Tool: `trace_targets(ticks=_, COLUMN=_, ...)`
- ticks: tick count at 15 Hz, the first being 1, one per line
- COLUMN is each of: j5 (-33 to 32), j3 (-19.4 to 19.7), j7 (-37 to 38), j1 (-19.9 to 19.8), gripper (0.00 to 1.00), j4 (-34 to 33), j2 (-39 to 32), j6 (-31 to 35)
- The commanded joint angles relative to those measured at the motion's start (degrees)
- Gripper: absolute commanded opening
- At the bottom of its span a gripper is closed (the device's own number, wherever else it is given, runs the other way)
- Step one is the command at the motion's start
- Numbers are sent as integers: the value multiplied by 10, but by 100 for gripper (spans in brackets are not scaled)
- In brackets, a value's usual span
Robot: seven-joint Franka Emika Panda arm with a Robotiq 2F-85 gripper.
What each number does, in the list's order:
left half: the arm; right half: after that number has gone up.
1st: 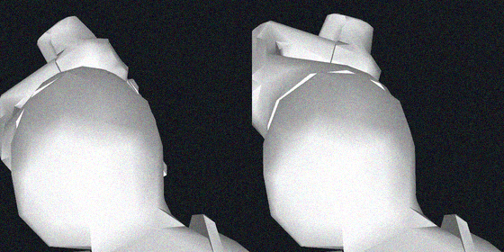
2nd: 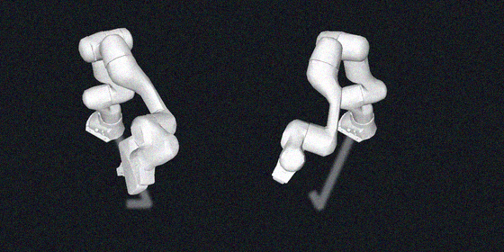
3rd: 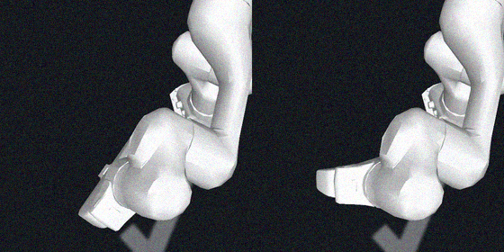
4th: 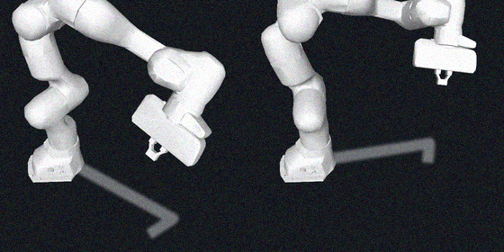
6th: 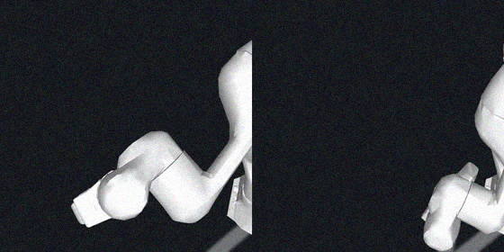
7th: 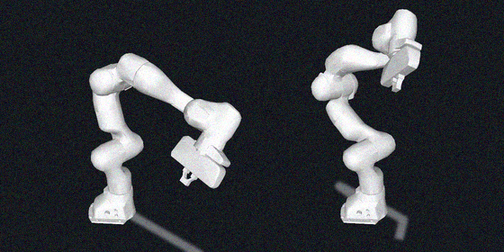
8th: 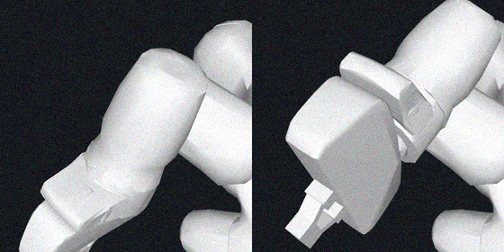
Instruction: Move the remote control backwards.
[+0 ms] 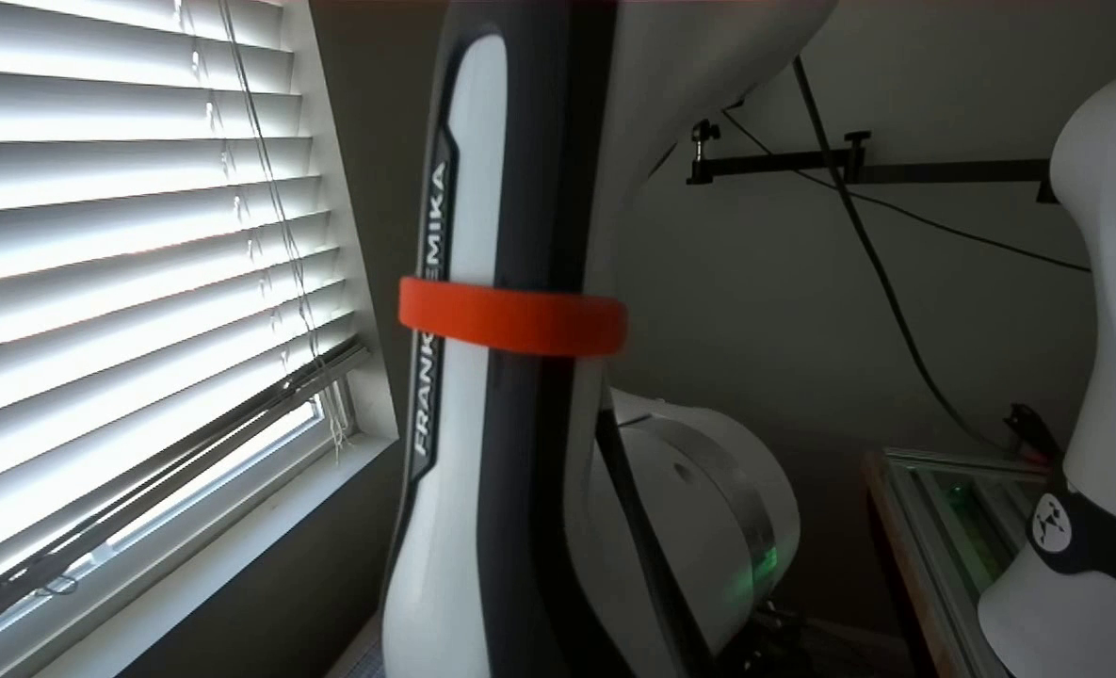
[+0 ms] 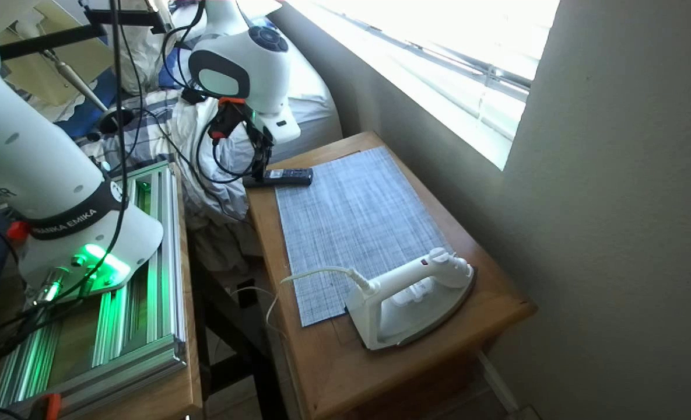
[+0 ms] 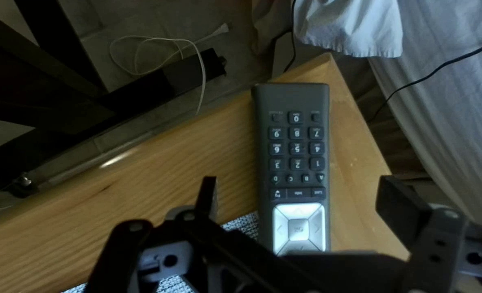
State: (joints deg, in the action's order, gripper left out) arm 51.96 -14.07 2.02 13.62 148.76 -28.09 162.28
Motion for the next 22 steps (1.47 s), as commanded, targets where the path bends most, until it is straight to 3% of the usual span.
trace_targets(ticks=1, j5=-17, j3=-7, j7=19, j1=-5, gripper=100, j4=1, j2=-1, j6=6)
trace_targets(ticks=3, j5=7, j3=0, j7=9, j1=8, gripper=100, j4=-9, j2=-10, j6=23)
trace_targets(ticks=7, j5=19, j3=-9, j7=-13, j1=-11, gripper=100, j4=-33, j2=-31, j6=54)
trace_targets(ticks=9, j5=14, j3=-9, j7=-13, j1=-13, gripper=92, j4=-42, j2=-43, j6=62)
trace_targets(ticks=13, j5=5, j3=-4, j7=-10, j1=-11, gripper=84, j4=-55, j2=-68, j6=68)
trace_targets(ticks=18, j5=1, j3=-3, j7=-12, j1=-10, gripper=82, j4=-66, j2=-92, j6=74)
trace_targets(ticks=20, j5=1, j3=-3, j7=-13, j1=-10, gripper=57, j4=-69, j2=-98, j6=75)
trace_targets(ticks=22, j5=1, j3=-5, j7=-15, j1=-10, gripper=49, j4=-71, j2=-100, j6=75)
